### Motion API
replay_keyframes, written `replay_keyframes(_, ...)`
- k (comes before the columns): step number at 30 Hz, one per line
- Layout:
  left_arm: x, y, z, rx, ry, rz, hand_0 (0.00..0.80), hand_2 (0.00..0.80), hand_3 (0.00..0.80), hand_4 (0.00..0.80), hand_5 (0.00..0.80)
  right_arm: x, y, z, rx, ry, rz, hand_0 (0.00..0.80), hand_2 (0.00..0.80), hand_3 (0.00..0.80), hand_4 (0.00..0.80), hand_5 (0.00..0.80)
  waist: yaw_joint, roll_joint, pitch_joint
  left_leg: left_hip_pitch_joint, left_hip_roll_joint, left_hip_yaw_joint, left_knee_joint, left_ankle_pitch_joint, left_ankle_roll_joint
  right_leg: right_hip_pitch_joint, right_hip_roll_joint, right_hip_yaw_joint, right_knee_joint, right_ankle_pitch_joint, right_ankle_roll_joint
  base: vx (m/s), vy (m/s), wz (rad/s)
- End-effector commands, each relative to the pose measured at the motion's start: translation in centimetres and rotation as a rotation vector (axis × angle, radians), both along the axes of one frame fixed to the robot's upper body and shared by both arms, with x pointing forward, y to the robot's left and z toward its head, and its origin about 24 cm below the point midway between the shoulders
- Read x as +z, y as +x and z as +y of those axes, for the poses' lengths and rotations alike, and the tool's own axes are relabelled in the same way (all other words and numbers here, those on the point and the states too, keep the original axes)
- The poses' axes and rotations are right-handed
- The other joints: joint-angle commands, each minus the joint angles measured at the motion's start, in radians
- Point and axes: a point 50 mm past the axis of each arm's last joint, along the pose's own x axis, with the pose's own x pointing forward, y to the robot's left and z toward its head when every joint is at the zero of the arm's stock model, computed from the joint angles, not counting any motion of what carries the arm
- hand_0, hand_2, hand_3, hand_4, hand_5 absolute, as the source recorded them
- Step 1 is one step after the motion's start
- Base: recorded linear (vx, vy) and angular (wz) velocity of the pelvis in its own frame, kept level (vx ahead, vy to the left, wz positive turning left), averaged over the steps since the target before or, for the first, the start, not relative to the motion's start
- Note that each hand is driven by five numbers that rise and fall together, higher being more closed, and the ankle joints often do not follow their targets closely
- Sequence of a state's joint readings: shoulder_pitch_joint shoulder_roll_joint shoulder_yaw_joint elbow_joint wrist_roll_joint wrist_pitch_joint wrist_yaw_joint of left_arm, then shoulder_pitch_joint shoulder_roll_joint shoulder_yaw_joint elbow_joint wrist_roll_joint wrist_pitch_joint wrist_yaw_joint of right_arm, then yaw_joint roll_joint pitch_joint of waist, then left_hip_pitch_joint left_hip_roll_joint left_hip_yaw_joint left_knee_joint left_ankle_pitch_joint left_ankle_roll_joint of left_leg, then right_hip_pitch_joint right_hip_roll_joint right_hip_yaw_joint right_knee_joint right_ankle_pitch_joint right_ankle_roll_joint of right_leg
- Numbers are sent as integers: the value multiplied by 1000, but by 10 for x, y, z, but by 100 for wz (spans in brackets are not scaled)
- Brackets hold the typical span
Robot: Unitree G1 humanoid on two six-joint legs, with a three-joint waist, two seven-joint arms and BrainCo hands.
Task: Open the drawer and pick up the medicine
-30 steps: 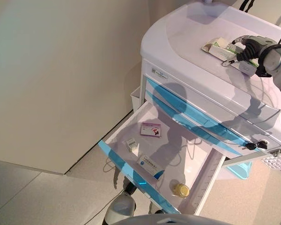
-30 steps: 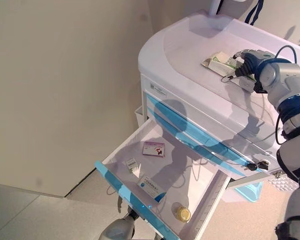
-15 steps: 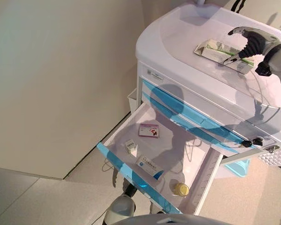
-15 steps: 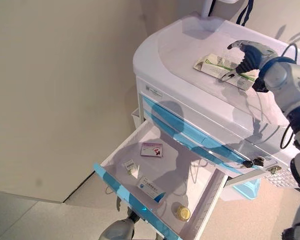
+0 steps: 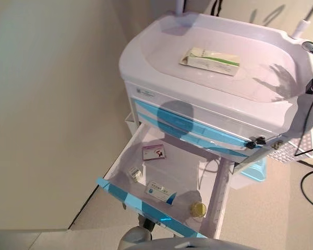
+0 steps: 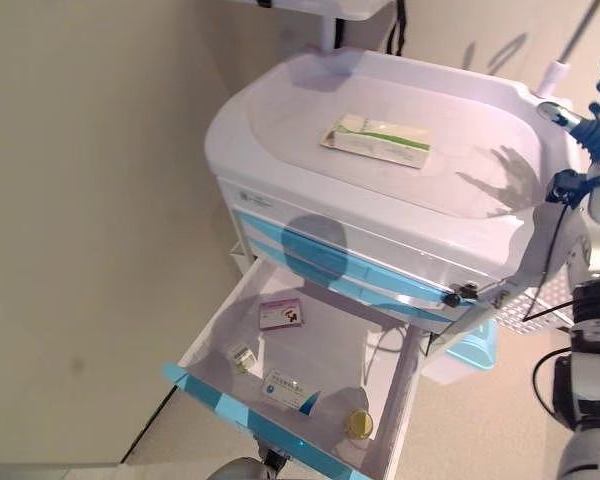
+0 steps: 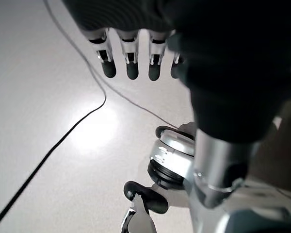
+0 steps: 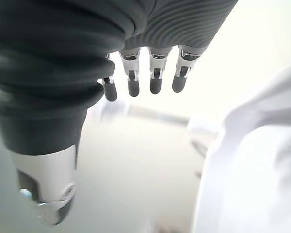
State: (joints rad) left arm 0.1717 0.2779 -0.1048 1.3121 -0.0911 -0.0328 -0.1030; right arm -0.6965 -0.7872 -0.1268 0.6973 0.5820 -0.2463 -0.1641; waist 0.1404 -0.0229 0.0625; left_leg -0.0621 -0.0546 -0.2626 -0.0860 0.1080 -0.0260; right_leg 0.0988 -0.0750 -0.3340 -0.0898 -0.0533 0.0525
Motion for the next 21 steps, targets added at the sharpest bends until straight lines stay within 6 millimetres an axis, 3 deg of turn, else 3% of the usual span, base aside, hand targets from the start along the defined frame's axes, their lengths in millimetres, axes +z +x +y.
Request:
replay_keyframes(1,0,-13,2,-41,35,79,0,0,0,0,0,4,-11,4,50,112,-181,0,0,0,0,0,13,-21,-45,51,-36,25,13,-95,26,-52,-24,37,52,61,47,-29,61,-22)
replay_keyframes(8,-1,-15,-1,-6,34,79,0,0,0,0,0,-39,-33,-1,55,235,-176,0,0,0,0,0,-33,-13,-46,64,-27,78,7,-107,35,-66,-19,97,38,81,51,-7,39,-31)
replay_keyframes(10,-1,-15,-2,8,33,76,0,0,0,0,0,-59,-51,-12,-2,264,-159,0,0,0,0,0,-61,-10,-42,69,-24,97,6,-113,39,-70,-18,119,35,85,52,9,33,-29)
replay_keyframes(11,-1,-15,-2,7,34,77,0,0,0,0,0,-59,-51,-13,-4,265,-159,0,0,0,0,0,-58,-11,-43,70,-24,98,6,-114,39,-70,-18,121,35,86,52,9,29,-18)
replay_keyframes(12,-1,-14,-1,6,38,74,0,0,0,0,0,-81,-62,-24,-72,270,-73,0,0,0,0,0,-74,-10,-41,74,-22,107,5,-117,40,-73,-18,131,34,88,53,8,17,-20)
replay_keyframes(13,-1,-14,-1,5,38,75,0,0,0,0,0,-81,-63,-24,-73,270,-72,0,0,0,0,0,-72,-11,-42,74,-22,108,5,-117,40,-73,-18,132,34,88,53,8,20,-33)
replay_keyframes(14,-1,-13,0,5,42,73,0,0,0,0,0,-96,-71,-30,-114,258,4,0,0,0,0,0,-80,-11,-39,76,-21,115,5,-119,40,-75,-17,141,34,90,54,7,15,-31)
replay_keyframes(15,-1,-9,0,6,43,64,0,0,0,0,0,-119,-81,-33,-151,242,123,0,0,0,0,0,-96,-10,-36,79,-19,125,5,-122,42,-80,-16,153,36,92,55,7,14,-26)
replay_keyframes(18,-2,-6,-1,7,41,59,0,0,0,0,0,-138,-89,-34,-179,241,205,0,0,0,0,0,-100,-12,-35,81,-18,133,5,-124,42,-82,-16,160,36,92,55,10,3,-17)
replay_keyframes(19,-2,-3,-2,5,38,51,0,0,0,0,0,-188,-114,-33,-223,235,456,0,0,0,0,0,-118,-11,-31,85,-16,145,5,-128,44,-84,-14,171,36,93,56,19,0,-14)
replay_keyframes(20,-2,-3,-2,5,39,52,0,0,0,0,0,-189,-115,-33,-223,235,457,0,0,0,0,0,-117,-12,-31,86,-16,146,5,-129,44,-84,-14,172,36,93,56,20,-2,-11)
replay_keyframes(21,-2,1,-2,6,45,46,0,0,0,0,0,-223,-136,-27,-235,218,642,0,0,0,0,0,-128,-9,-24,88,-15,152,5,-130,44,-87,-14,178,38,93,56,6,-4,-9)
